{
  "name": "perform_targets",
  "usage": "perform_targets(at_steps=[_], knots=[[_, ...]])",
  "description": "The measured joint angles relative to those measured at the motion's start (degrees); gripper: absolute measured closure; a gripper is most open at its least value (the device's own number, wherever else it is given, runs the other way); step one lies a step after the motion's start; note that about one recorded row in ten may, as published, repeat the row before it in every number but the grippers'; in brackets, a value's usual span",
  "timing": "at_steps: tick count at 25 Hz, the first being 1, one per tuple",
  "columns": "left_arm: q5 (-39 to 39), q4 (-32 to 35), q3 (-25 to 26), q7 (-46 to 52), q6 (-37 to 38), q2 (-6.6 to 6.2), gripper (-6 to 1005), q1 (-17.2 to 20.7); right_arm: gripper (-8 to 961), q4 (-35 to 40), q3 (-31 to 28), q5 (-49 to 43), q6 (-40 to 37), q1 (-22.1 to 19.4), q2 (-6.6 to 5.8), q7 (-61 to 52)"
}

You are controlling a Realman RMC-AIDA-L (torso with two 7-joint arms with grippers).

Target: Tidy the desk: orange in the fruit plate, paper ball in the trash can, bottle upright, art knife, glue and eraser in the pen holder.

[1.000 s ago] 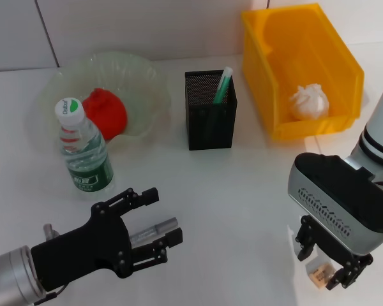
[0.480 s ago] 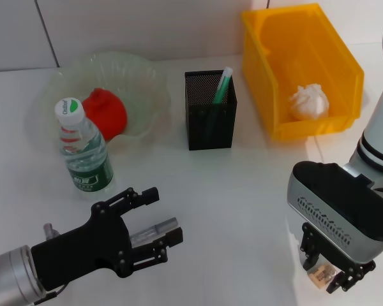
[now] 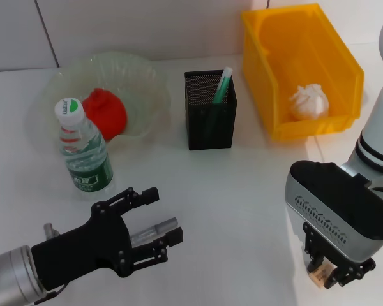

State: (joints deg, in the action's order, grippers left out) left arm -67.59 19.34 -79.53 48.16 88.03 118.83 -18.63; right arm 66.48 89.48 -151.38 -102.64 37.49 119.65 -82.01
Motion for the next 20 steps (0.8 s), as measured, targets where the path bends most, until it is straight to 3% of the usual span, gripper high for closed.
perform_targets(at_steps=[6, 13, 16, 20], knots=[[0.0, -0.01, 0.08, 0.0, 0.04, 0.0, 170, -0.12, 690, 0.21, -2.17, 0.6, -0.21, 0.28, -0.12, -1.4], [0.0, 0.02, 0.01, 0.0, 0.24, 0.0, 170, -0.33, 690, 0.41, -14.05, 3.93, -0.63, 2.38, -0.31, -4.99], [-0.26, 0.06, -0.12, -0.01, 0.47, 0.0, 170, -0.35, 691, 0.76, -19.69, 5.78, 2.22, 2.93, -0.28, -7.9], [-0.41, 0.08, -0.48, -0.6, 1.18, 0.0, 170, -0.34, 688, 1.72, -27.13, 10.76, 12.03, 3.17, -0.32, -15.22]])
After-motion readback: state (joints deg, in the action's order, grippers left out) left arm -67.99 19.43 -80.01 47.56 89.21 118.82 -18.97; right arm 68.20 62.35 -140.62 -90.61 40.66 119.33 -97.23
